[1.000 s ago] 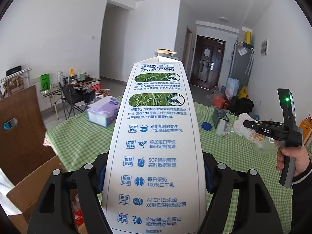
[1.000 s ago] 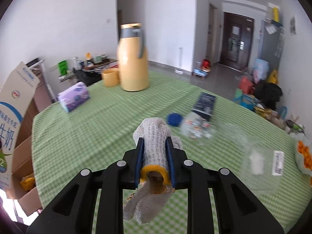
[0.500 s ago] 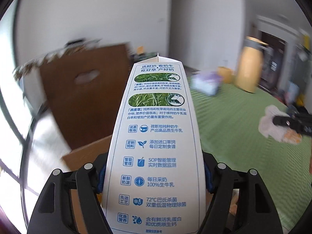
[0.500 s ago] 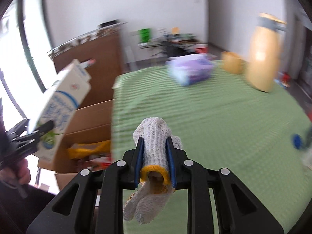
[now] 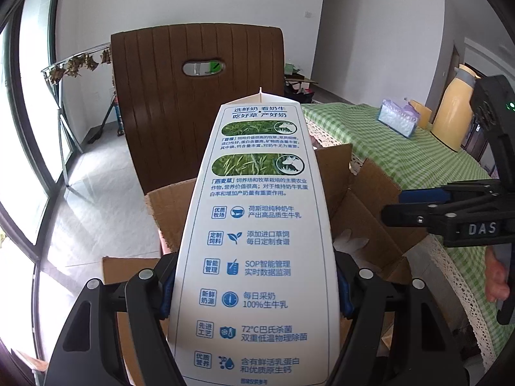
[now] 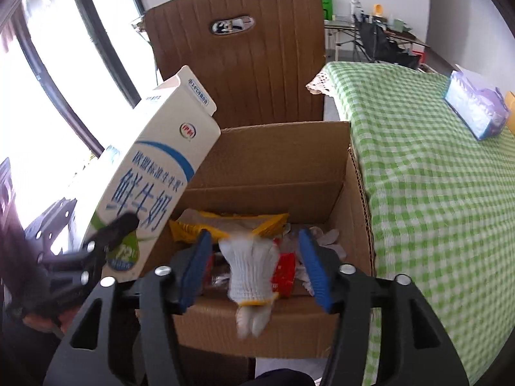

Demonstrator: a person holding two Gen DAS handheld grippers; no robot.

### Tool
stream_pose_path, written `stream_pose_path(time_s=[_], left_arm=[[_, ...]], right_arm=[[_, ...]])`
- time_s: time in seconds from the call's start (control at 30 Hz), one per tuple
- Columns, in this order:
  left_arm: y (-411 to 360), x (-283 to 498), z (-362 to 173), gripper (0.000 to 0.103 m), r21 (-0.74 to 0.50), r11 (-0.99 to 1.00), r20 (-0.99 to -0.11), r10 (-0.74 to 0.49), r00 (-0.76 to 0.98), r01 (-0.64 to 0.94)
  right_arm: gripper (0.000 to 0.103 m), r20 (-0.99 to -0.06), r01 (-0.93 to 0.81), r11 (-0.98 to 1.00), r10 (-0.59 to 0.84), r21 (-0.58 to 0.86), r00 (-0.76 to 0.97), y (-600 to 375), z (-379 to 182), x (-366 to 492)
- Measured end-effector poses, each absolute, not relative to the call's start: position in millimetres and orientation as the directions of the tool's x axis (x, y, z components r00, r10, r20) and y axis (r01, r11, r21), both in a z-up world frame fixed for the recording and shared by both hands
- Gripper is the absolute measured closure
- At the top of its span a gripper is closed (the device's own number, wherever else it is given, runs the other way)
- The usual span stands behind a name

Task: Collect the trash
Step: 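Carry the carton and glove to the box and open both tools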

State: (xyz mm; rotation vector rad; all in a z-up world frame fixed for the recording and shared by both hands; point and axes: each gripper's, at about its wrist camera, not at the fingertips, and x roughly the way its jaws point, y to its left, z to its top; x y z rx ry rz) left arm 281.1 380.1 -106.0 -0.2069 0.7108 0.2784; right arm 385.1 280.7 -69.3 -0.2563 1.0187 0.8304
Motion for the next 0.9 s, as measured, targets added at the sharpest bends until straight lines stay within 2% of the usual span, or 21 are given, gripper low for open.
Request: stream_pose_path(time_s=[0.13,0.3,0.43,0.47,0.57,0.7,0.9], left_arm=[[375,293,-114,0.033,-0.131,0.957,-0.638,0.118,0.761,-0.259],[357,315,-124,0.032,-0.098,0.982,-0.623,0.064,0.780,-0.159],[339,333,-140,0.028,-0.045,0.999,-0.684,-0.013,0.730,-0.025],[336,337,-145,0.022,-0.011,1.000,-0.697,0.005,0.717,-0.018],[340,341,-159,0.019,0.090,0.993,-0.723,0.117,0.681,-0.075],[367,327,-147,0.016,0.035,0.985,-0.699,0.143,0.701,-0.167],[388,310,-124,0.016,0.035,0.964,-0.679,0.215,0.701,-0.262]], right_arm=[[0.047,-0.825,-0.703,0.691,0.489,0.167,0.285,282,-68,386],[0.047,-0.818,-0.659,0.736,0.469,0.154,0.334,254,-60,392],[0.044,-0.815,-0.634,0.761,0.453,0.141,0.362,239,-59,395],[0.044,-0.814,-0.629,0.764,0.454,0.146,0.363,236,-58,396],[0.044,-0.812,-0.627,0.765,0.456,0.148,0.364,229,-56,394],[0.044,-0.809,-0.629,0.763,0.461,0.152,0.364,229,-57,394],[0.044,-0.808,-0.648,0.744,0.479,0.164,0.344,232,-57,382]])
